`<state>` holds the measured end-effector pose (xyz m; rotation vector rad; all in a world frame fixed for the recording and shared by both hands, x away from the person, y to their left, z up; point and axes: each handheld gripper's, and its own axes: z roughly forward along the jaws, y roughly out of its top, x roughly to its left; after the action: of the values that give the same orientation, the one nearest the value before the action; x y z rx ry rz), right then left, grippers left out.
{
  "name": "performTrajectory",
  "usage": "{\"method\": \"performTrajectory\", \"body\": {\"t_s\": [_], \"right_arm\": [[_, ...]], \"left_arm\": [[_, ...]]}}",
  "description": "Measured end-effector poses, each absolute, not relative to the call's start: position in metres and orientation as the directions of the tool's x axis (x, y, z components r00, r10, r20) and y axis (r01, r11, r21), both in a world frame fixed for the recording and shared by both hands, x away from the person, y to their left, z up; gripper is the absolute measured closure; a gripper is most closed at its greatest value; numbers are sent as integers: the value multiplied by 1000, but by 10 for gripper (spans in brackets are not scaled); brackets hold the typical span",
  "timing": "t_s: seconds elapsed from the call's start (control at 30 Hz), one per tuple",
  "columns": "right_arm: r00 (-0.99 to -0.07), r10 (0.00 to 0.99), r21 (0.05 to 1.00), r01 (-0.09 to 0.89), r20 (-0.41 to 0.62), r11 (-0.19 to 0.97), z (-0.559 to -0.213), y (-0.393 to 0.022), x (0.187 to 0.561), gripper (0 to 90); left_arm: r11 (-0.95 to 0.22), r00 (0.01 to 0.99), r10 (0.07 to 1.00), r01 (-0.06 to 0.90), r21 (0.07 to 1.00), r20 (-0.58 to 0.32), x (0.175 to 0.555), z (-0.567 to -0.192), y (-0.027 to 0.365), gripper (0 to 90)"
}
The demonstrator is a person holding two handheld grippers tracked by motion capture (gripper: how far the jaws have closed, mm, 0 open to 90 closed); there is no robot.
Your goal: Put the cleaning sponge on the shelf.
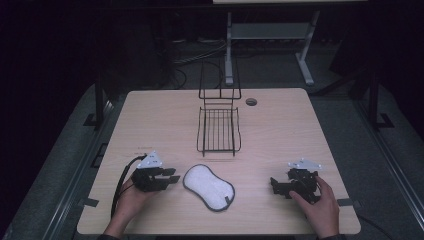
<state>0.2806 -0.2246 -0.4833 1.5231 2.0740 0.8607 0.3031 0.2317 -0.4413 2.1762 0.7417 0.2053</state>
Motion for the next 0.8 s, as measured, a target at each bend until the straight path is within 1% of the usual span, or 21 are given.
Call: {"method": "performTrajectory", "body": {"t_s": [0.07, 0.1, 0.13, 0.2, 0.5, 0.63, 0.8], "right_arm": [[-308, 951, 696, 688, 23, 206, -483, -225, 281, 0], [-308, 951, 696, 688, 23, 206, -483, -225, 281, 0], [-308, 951, 696, 688, 23, 206, -483, -225, 281, 0], [-308, 951, 696, 688, 23, 205, -483, -225, 281, 0], [-307, 951, 696, 689, 24, 205, -483, -224, 281, 0], [-307, 952, 696, 689, 24, 204, -483, -224, 281, 0], [-307, 951, 696, 689, 24, 205, -483, -224, 281, 0]], "left_arm": [[-496, 823, 558, 436, 751, -109, 306, -440, 228, 784], [-496, 823, 558, 436, 751, -109, 306, -440, 228, 817], [-503, 828, 551, 431, 750, -106, 308, -439, 226, 817], [-504, 835, 539, 423, 753, -109, 312, -436, 221, 894], [-523, 858, 501, 403, 751, -111, 325, -436, 197, 895], [-522, 862, 490, 408, 749, -128, 330, -438, 185, 895], [-538, 870, 477, 403, 740, -127, 338, -442, 172, 896]]}}
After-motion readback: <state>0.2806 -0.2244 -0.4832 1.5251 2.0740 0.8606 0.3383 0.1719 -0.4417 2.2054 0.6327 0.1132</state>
